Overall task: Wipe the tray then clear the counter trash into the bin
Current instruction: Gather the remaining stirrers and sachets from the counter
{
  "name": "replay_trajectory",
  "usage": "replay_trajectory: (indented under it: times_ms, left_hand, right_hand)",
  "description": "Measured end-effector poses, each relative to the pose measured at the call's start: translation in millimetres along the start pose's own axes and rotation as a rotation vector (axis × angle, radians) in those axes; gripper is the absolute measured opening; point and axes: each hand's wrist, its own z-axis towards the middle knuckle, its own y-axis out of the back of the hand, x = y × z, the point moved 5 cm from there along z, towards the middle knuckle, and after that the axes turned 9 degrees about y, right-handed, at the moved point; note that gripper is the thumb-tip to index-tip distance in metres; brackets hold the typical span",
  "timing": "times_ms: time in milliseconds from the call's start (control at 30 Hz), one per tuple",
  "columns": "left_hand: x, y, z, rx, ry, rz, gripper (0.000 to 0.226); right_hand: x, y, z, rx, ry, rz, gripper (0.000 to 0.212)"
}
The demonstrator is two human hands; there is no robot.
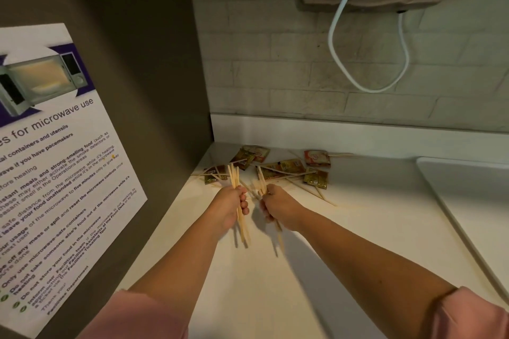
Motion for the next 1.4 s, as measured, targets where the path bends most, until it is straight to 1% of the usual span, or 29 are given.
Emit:
replay_trajectory:
  times_ms: [100,167,233,300,400,533,700,800,1000,1067,1200,1400]
  left_hand:
    - [2,-13,-5,0.032,0.005,-0.077,0.029]
    - [5,-20,-8,0.062,0.039,-0.084,0.031]
    - [7,-26,-13,0.085,0.048,-0.041,0.034]
    - [8,-32,-21,0.086,0.028,0.006,0.030]
    - [13,-40,-28,0.092,-0.025,0.030,0.022]
    - [22,-53,-33,0.143,-0.047,0.102,0.020]
    - [38,-73,-43,0.260,-0.021,0.120,0.021]
    - [50,-85,-54,0.319,0.003,0.109,0.018]
    - [64,-110,-90,0.389,0.000,0.139,0.015]
    - [71,-121,-102,0.410,-0.002,0.143,0.015]
    - [108,-159,-138,0.451,-0.004,0.204,0.016]
    - [181,-222,-196,0.556,-0.004,0.252,0.023]
  right_hand:
    - [8,-7,-6,-0.034,-0.037,0.293,0.016]
    - [10,-7,-9,-0.093,-0.059,0.379,0.013]
    - [9,-7,-12,-0.142,-0.085,0.422,0.016]
    - [8,-6,-18,-0.163,-0.107,0.419,0.022]
    - [9,0,-31,-0.201,-0.088,0.341,0.018]
    - [4,8,-48,-0.296,-0.107,0.318,0.026]
    - [-6,16,-80,-0.333,-0.056,0.333,0.029]
    - [-15,22,-101,-0.312,-0.026,0.362,0.032]
    - [-28,45,-147,-0.216,0.012,0.499,0.026]
    - [-31,54,-165,-0.206,0.008,0.505,0.024]
    - [-53,79,-222,-0.221,-0.012,0.493,0.025]
    - [-96,118,-323,-0.169,-0.047,0.445,0.027]
